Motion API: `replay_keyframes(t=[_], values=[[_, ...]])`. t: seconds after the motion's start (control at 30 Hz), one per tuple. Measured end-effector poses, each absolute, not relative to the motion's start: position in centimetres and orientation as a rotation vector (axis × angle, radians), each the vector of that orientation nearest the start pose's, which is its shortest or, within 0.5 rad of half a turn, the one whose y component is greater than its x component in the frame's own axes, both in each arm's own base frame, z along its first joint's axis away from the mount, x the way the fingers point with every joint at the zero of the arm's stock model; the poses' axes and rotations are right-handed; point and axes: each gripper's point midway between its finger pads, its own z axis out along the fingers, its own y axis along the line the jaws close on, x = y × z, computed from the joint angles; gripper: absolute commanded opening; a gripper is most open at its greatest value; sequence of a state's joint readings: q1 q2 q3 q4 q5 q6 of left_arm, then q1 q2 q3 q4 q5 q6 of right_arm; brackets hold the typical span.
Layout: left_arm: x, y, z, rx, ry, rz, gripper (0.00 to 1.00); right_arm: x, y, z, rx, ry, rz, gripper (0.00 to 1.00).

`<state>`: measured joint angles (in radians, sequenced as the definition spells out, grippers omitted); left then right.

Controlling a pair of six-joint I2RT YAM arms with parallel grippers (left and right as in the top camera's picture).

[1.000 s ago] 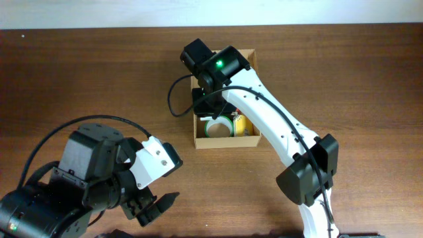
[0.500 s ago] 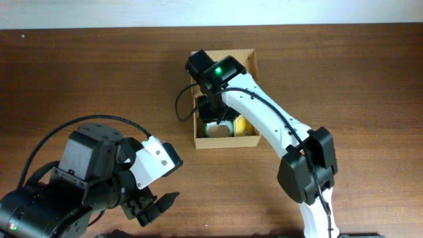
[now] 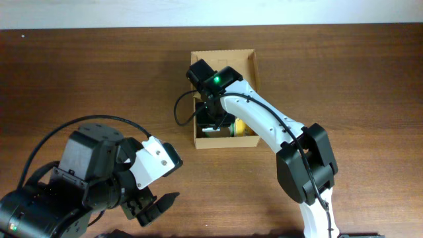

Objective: Pack container
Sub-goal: 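Carry the staples box into the box and release it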

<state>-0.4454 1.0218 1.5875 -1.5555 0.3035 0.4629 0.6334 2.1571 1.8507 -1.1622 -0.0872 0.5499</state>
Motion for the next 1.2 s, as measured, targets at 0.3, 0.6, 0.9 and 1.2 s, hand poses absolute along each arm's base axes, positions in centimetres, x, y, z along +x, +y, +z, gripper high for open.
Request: replay_keyframes(t=[0.3, 0.6, 0.9, 1.2], values=[[14.7, -12.7, 32.2, 1.216, 2.226, -0.381, 1.00, 34.6, 25.7, 7.1, -0.102, 3.127, 0.130, 0.39], [14.7, -12.7, 32.2, 1.216, 2.226, -0.381, 1.00, 35.2, 24.2, 7.1, -0.063, 3.126, 0.077, 0.39], [14.7, -12.7, 32.2, 1.216, 2.226, -0.381, 1.00, 36.2, 24.5, 7.1, -0.061, 3.081, 0.086, 0.40], [14.7, -12.7, 32.2, 1.216, 2.226, -0.381, 1.00, 35.9, 24.2, 7.1, -0.061, 3.093, 0.067, 0.63]])
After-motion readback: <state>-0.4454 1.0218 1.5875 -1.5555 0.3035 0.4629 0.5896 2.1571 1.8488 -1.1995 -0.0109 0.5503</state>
